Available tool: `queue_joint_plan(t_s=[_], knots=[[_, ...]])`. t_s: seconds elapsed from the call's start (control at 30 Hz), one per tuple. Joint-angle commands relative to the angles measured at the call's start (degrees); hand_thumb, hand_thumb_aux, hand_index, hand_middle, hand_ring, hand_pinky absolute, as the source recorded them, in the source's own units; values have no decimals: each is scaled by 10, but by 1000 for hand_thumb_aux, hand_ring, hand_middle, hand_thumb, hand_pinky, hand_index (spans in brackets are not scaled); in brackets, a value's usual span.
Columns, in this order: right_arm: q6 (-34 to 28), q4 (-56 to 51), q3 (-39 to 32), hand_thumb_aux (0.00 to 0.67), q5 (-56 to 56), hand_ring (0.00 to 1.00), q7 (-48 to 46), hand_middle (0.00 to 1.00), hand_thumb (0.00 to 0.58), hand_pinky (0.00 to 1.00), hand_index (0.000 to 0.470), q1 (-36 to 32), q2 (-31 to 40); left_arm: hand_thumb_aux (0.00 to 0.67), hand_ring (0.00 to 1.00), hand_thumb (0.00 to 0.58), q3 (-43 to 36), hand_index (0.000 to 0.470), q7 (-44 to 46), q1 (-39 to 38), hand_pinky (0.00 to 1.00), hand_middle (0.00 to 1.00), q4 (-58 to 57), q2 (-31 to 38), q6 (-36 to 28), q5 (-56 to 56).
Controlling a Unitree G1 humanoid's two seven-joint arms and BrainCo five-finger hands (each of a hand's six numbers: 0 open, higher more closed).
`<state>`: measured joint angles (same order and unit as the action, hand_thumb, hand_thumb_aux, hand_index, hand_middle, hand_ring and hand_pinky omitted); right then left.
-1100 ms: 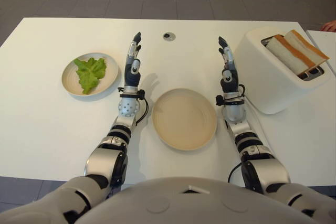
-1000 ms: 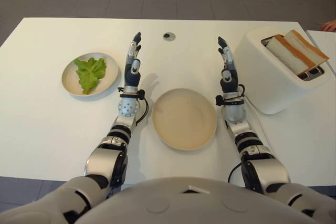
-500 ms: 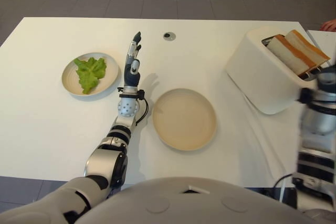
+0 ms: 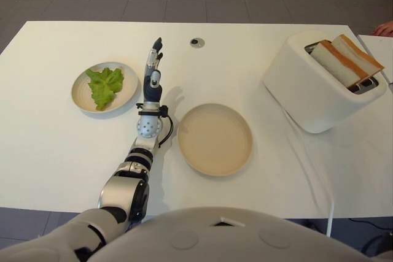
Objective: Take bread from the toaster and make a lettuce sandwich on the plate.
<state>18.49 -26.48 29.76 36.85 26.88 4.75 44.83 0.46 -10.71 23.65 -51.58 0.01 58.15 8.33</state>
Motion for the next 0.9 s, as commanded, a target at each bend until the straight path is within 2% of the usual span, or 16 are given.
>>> queue_joint_plan(t_s=[0.03, 0.2, 0.4, 0.53, 0.7, 0.9], knots=[[8, 44, -50, 0, 10, 0, -14, 0, 0, 0, 0, 10, 16, 0, 0, 0, 2, 0, 0, -25, 0, 0, -13, 3, -8, 2], [6, 97, -84, 0, 10, 0, -40, 0, 0, 0, 0, 16, 22, 0, 0, 0, 1, 0, 0, -29, 0, 0, -5, 1, -7, 2], [-12, 91, -109, 0, 6, 0, -57, 0, 0, 0, 0, -12, 37, 0, 0, 0, 0, 0, 2, -34, 0, 0, 4, 0, -7, 1], [-15, 76, -110, 0, 2, 0, -51, 0, 0, 0, 0, -7, 42, 0, 0, 0, -1, 0, 5, -38, 0, 0, 11, 0, -8, -1], [-4, 81, -92, 0, -13, 0, -35, 0, 0, 0, 0, 15, 50, 0, 0, 0, 0, 0, 11, -46, 0, 0, 21, 1, -10, -4], [78, 51, -19, 0, -119, 0, 0, 0, 0, 0, 0, 2, 37, 0, 0, 0, 0, 0, 18, -51, 0, 0, 26, 2, -11, -6]])
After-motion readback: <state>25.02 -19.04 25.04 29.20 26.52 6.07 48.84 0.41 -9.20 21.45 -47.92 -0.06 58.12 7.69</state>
